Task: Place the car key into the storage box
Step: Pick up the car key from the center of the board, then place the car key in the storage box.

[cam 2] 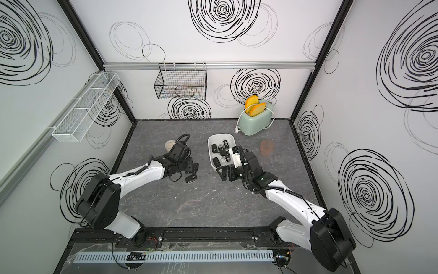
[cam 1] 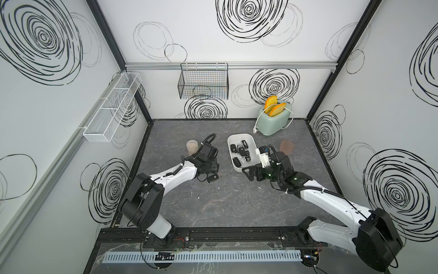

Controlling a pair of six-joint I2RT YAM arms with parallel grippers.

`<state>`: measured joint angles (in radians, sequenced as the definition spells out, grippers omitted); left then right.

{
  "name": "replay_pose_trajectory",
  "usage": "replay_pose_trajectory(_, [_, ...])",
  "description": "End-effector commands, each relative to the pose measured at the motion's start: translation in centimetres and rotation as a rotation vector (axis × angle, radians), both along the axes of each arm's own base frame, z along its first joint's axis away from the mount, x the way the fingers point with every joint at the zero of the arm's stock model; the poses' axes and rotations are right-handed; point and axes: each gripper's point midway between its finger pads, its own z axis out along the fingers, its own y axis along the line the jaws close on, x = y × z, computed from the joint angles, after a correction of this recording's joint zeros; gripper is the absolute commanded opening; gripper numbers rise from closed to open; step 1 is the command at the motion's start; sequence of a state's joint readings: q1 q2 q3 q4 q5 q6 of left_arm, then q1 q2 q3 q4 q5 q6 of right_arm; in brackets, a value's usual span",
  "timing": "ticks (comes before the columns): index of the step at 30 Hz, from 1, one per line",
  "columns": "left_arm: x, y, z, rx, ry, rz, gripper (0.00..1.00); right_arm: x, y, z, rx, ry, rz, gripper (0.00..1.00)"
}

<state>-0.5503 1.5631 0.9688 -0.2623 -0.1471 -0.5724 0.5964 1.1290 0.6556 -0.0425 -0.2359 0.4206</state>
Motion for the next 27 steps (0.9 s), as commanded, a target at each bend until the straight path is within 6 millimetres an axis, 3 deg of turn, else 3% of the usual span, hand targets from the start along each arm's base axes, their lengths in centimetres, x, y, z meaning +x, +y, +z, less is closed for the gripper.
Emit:
replay_pose_trajectory(1, [0.5, -2.9, 2.8, -0.092, -0.048, -0.031, 0.3, 0.3, -1.3, -0.1, -0.003, 0.003, -0.057, 0.99])
replay_pose_trajectory(9, [0.5, -11.0, 5.9, -0.177, -0.082, -0.183, 0.3, 0.0, -2.8, -2.0, -0.033, 0.065, -0.086, 0.99])
replay_pose_trajectory(14, [0.9, -15.4, 5.8, -0.142, -0.083, -0.272, 0.31, -0.3, -3.0, -2.0, -0.018, 0.073, -0.09, 0.99])
replay_pose_trajectory(19, [1.7, -17.9, 4.1, -0.107, -0.063, -0.312, 0.31, -0.6, -3.1, -1.8, -0.002, 0.069, -0.091, 0.99])
replay_pose_trajectory(27, [3.3, -19.4, 0.6, -0.024, -0.025, -0.35, 0.31, -1.0, -3.5, -1.6, 0.008, 0.061, -0.096, 0.99])
